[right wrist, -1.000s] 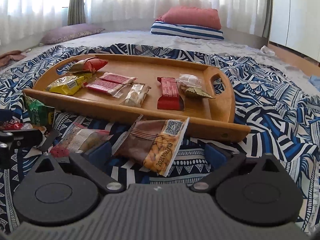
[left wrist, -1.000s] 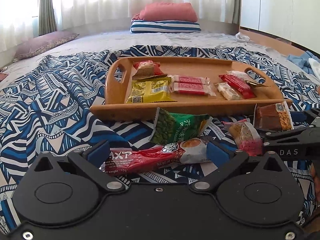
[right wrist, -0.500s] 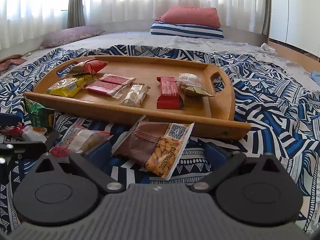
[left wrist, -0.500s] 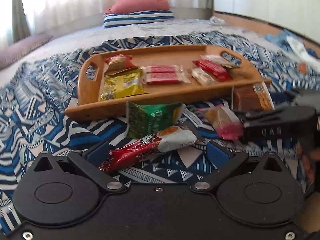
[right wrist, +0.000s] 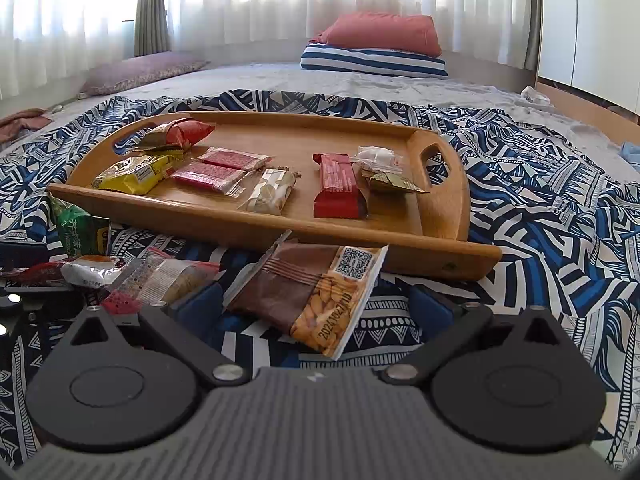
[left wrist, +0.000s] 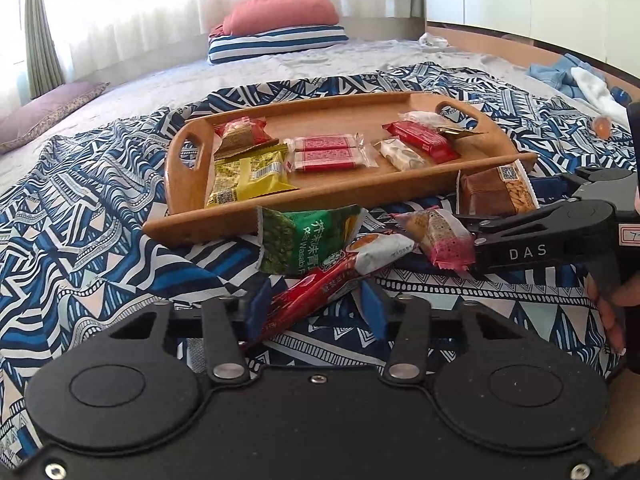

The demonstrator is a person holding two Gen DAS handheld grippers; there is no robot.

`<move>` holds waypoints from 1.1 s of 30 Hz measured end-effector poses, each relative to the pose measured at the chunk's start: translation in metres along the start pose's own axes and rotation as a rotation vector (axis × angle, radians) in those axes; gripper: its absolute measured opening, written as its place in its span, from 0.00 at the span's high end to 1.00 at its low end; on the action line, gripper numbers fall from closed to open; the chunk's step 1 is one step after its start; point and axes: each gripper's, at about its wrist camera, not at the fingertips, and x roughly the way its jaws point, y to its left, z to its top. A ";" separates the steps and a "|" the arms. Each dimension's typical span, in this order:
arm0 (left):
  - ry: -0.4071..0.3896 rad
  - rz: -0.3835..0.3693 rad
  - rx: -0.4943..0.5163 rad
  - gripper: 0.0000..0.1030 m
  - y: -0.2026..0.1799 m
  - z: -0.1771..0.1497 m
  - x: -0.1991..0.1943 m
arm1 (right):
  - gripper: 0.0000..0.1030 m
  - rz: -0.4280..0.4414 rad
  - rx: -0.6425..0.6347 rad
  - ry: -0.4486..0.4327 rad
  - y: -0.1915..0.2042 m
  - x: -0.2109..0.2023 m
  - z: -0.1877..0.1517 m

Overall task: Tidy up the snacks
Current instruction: 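Grasp a red stick snack bag with the left tool while the right tool grasps a brown almond pack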

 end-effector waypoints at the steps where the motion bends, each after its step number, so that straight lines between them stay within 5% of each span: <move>1: 0.001 0.003 -0.007 0.63 0.001 0.000 -0.001 | 0.00 0.001 0.000 0.000 0.000 0.000 0.000; 8: -0.010 0.009 0.006 0.70 0.000 -0.001 -0.006 | 0.00 0.001 0.000 -0.001 0.000 0.000 0.000; 13: -0.001 -0.001 0.001 0.58 0.000 0.000 0.002 | 0.00 0.001 0.001 0.000 0.000 0.000 0.000; 18: 0.011 -0.020 -0.046 0.58 0.005 0.003 0.009 | 0.00 -0.002 -0.002 -0.001 0.001 0.000 0.000; 23: 0.020 -0.049 -0.096 0.69 0.008 0.005 0.006 | 0.00 -0.003 -0.002 -0.001 0.001 -0.001 -0.001; 33: 0.007 -0.083 -0.102 0.77 0.002 0.007 -0.008 | 0.00 -0.007 -0.008 0.010 0.002 -0.004 0.003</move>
